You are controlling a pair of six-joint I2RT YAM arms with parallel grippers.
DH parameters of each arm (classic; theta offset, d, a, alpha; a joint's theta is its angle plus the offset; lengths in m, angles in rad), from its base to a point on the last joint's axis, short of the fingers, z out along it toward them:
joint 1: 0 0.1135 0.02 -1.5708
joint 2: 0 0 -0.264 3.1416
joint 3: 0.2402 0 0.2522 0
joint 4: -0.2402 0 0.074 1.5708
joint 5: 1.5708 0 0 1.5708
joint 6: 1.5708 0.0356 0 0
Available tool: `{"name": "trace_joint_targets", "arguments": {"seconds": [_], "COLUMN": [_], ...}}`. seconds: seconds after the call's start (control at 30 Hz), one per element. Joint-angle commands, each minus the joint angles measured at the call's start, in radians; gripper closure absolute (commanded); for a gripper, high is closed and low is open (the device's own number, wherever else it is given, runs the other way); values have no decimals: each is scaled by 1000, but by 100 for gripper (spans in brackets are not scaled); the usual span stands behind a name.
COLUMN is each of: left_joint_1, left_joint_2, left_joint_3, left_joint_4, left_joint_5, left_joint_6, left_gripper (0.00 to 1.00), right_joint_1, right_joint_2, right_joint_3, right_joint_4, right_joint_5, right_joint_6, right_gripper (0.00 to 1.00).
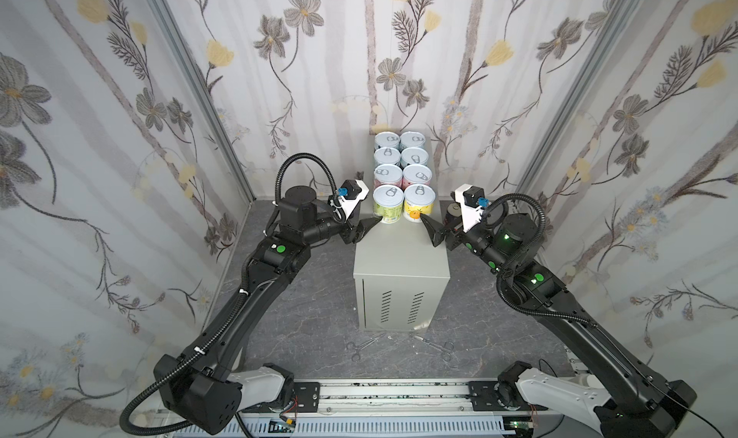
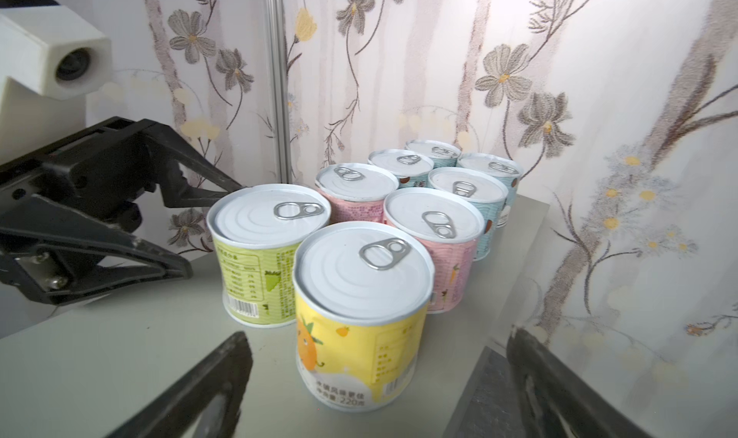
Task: Place and organize the canned foods onto the counter
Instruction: 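Open both grippers and lower them toward the floor cans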
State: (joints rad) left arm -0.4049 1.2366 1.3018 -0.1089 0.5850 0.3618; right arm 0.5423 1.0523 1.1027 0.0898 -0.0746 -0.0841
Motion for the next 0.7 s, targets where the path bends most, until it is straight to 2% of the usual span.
{"name": "trace_joint_targets", "arguments": {"seconds": [0.0,0.07,0.1,0.13,0.23,0.33,0.43,0.57,0.67], "left_joint_1": [56,89,101,108,133,168,209,232,253], "left_joint_2": [-32,-38,-40,-44,-45,-26,4,60,109], "left_joint_3": [-1,-1,-1,-1,-33,-26,-21,-18,-15], "left_joint_4": [70,84,93,107,171,244,310,315,293], "left_joint_5": [31,23,3,-28,-117,-227,-253,-327,-409], "left_joint_6": [-58,-82,-85,-88,-114,-212,-275,-259,-277], "left_gripper": [29,22,14,1,0,0,0,0,0], "right_joint_1": [-49,-94,-118,-138,-223,-320,-408,-478,-488], "right_joint_2": [-22,-33,-37,-41,-31,17,97,240,365], "right_joint_3": [-2,-3,-3,-5,0,23,52,97,144], "right_joint_4": [59,55,52,50,30,-13,-45,-64,-76], "right_joint_5": [39,52,74,110,137,121,70,-11,-2], "right_joint_6": [39,61,72,80,110,158,206,259,287], "right_gripper": [0,0,0,0,0,0,0,0,0]}}
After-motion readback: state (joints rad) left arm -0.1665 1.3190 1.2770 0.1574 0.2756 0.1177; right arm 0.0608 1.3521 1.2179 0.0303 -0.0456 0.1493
